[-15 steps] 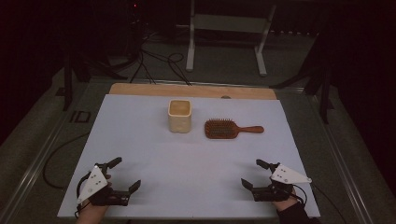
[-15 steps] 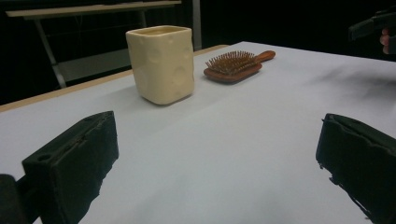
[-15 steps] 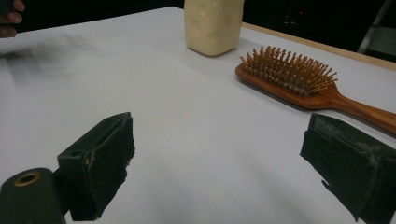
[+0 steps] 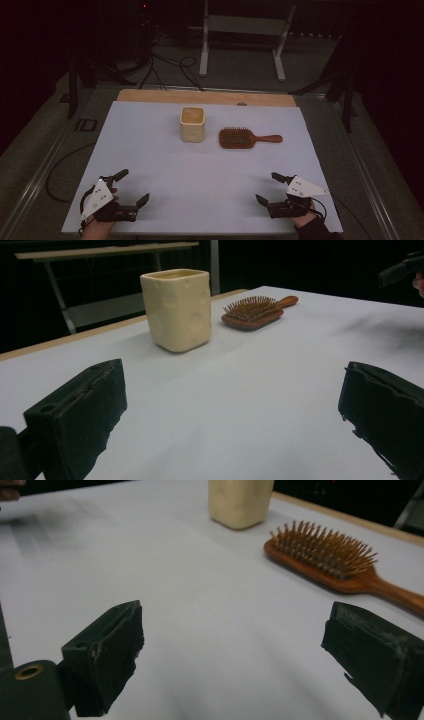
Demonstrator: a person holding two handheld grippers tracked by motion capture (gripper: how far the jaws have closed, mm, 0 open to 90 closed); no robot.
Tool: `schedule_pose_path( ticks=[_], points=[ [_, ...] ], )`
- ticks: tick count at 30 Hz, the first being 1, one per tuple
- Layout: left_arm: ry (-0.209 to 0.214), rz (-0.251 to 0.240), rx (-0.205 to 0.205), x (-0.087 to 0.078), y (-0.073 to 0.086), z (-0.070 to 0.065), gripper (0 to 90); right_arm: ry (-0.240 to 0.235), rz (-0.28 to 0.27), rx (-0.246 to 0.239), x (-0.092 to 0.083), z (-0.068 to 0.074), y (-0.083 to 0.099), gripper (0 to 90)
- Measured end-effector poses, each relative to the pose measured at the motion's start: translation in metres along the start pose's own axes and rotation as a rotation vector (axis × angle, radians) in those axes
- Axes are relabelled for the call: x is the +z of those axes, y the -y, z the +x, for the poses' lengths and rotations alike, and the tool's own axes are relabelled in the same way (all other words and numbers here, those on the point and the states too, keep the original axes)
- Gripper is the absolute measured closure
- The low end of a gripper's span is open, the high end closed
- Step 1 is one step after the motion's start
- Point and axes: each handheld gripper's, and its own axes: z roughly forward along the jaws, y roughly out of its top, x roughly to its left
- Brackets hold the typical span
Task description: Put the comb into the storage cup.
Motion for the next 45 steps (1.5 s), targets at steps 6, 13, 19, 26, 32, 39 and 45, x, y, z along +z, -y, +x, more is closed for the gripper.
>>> schedule_pose_path(
  ticks=[6, 13, 19, 26, 32, 39, 45],
  points=[
    [-0.006, -0.005, -0.005, -0.001, 0.0, 0.0, 0.0, -0.008, 0.014, -0.011, 0.001, 0.002, -0.005, 8.6],
    [0.001, -0.005, -0.005, -0.002, 0.0, 0.0, 0.0, -0.008, 0.026, -0.019, 0.001, 0.007, -0.012, 8.8],
    [0.005, -0.006, -0.013, -0.002, 0.0, 0.0, 0.0, -0.015, 0.029, -0.03, -0.004, 0.009, -0.022, 8.8],
    [0.006, -0.004, -0.013, -0.002, 0.0, 0.0, 0.0, -0.013, 0.008, -0.071, -0.011, 0.002, -0.047, 8.8],
    [0.005, -0.007, -0.016, -0.002, 0.0, 0.001, 0.0, -0.002, -0.019, -0.084, -0.017, -0.004, -0.065, 8.8],
    [0.009, -0.006, -0.017, -0.002, 0.0, 0.001, 0.0, 0.019, -0.033, -0.099, -0.021, -0.014, -0.083, 8.8],
    [0.01, -0.006, -0.015, -0.002, 0.0, 0.001, 0.0, 0.036, -0.032, -0.123, -0.02, -0.021, -0.094, 8.8]
  ],
)
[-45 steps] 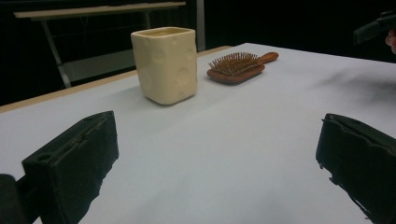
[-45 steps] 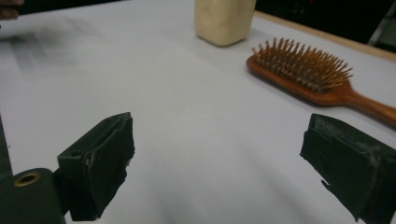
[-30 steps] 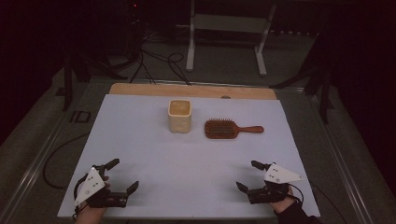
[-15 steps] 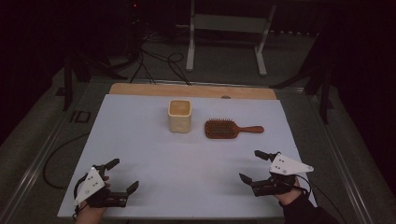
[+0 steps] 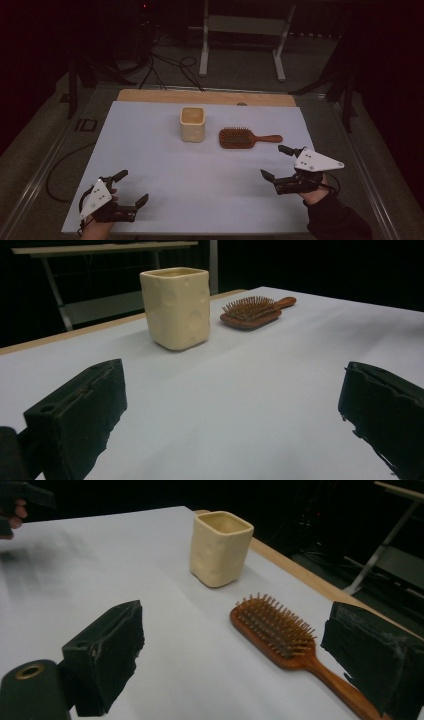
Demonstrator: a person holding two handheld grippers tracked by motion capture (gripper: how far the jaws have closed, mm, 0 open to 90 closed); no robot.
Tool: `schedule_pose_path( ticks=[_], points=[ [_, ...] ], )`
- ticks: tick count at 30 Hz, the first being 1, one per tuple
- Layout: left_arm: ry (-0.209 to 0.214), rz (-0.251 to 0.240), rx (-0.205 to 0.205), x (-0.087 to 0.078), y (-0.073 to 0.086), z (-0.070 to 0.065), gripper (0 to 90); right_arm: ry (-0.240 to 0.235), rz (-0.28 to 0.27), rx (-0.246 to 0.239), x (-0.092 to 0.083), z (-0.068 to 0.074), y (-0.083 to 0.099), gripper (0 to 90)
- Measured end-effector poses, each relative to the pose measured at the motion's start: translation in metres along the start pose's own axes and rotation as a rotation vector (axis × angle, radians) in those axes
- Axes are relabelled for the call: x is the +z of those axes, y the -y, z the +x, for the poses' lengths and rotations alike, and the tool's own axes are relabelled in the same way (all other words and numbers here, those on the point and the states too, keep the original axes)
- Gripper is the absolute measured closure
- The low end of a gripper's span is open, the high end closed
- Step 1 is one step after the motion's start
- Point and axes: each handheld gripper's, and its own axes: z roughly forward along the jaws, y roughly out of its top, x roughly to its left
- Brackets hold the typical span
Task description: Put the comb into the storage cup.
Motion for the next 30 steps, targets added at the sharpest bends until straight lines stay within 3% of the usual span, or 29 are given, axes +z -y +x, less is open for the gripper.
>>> schedule_pose_path(
  ticks=[18, 30],
  points=[
    [0.002, 0.0, 0.001, 0.0, 0.0, -0.001, 0.0, 0.036, 0.009, -0.015, 0.011, -0.025, -0.016, 9.0],
    [0.001, 0.001, 0.003, 0.0, 0.0, -0.001, 0.0, 0.067, 0.025, 0.013, 0.025, -0.049, -0.019, 9.1]
  ],
)
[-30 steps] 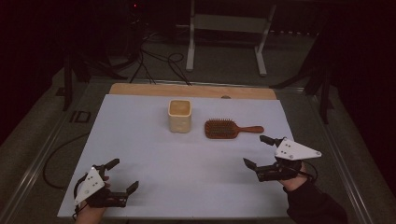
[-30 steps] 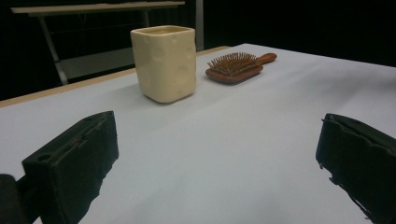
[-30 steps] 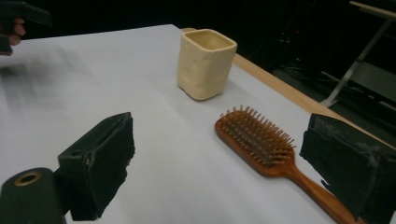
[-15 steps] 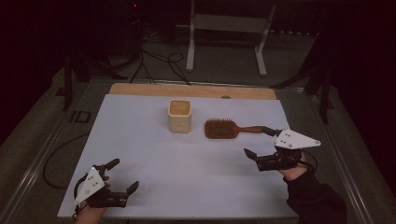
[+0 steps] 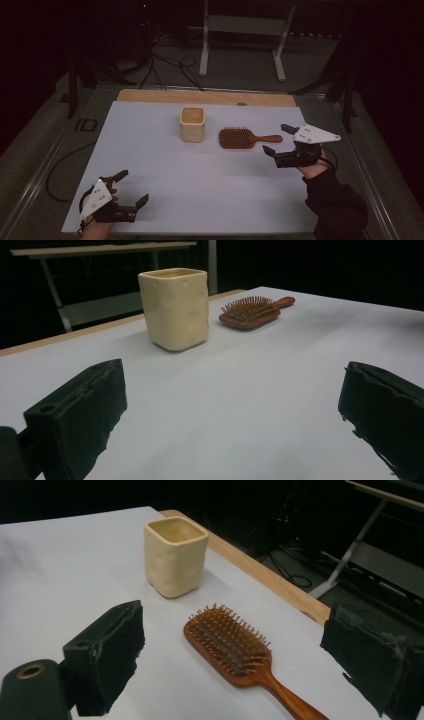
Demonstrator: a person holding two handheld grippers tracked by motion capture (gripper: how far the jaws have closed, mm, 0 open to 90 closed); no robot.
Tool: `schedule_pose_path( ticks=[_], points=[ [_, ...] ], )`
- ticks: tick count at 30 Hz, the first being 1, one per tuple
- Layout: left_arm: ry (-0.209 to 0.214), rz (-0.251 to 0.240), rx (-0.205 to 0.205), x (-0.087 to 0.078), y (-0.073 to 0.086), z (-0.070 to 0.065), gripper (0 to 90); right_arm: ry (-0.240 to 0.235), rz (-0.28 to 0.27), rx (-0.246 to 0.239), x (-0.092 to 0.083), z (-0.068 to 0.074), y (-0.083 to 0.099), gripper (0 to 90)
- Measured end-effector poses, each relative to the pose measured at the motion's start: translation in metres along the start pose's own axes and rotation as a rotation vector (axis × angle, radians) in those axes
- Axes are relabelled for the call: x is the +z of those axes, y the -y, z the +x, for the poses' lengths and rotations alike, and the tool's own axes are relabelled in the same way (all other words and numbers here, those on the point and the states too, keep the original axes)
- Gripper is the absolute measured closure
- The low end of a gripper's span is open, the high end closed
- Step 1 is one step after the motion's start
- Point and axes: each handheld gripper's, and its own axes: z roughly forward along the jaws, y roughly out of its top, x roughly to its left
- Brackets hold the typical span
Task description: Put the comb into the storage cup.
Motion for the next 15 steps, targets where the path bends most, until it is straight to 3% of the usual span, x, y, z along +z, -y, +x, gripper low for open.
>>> schedule_pose_path(
  ticks=[15],
  points=[
    [0.0, -0.002, 0.0, 0.0, 0.0, 0.0, 0.0, 0.069, 0.06, 0.056, 0.033, -0.037, 0.008, 10.7]
  ],
)
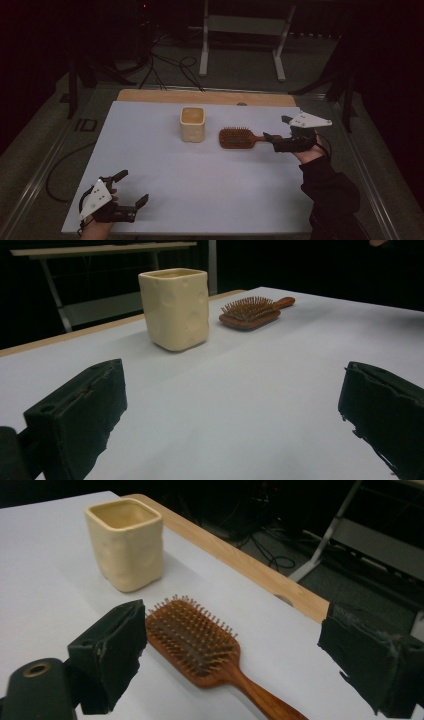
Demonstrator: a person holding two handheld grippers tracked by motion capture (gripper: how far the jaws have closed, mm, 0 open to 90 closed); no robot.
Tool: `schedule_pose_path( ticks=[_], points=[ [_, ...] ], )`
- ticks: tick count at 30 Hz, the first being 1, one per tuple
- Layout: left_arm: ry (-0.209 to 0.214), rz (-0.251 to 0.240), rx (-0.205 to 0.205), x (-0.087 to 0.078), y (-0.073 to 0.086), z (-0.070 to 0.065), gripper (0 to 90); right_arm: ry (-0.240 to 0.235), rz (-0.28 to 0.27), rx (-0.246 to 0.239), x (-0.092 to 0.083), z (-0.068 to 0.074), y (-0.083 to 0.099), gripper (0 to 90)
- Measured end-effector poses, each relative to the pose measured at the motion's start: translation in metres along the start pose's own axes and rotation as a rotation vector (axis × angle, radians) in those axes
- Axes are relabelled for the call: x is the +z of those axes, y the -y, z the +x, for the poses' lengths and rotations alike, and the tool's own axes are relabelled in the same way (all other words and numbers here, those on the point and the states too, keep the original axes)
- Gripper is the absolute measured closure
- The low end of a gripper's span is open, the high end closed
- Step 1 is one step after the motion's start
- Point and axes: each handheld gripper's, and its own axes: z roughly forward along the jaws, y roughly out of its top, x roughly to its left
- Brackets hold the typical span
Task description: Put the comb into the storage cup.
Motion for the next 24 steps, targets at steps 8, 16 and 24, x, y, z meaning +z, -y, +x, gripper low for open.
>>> schedule_pose_path(
  ticks=[8, 16, 24],
  points=[
    [0.002, 0.002, 0.0, 0.0, 0.0, 0.0, 0.0, 0.002, 0.041, 0.032, 0.021, -0.013, 0.011, 10.7],
    [0.002, 0.001, -0.001, 0.0, 0.0, 0.0, 0.0, 0.009, 0.073, 0.064, 0.041, -0.022, 0.022, 10.7],
    [0.005, 0.001, 0.0, 0.0, 0.0, 0.0, 0.0, 0.003, 0.091, 0.09, 0.056, -0.031, 0.03, 10.7]
  ],
)
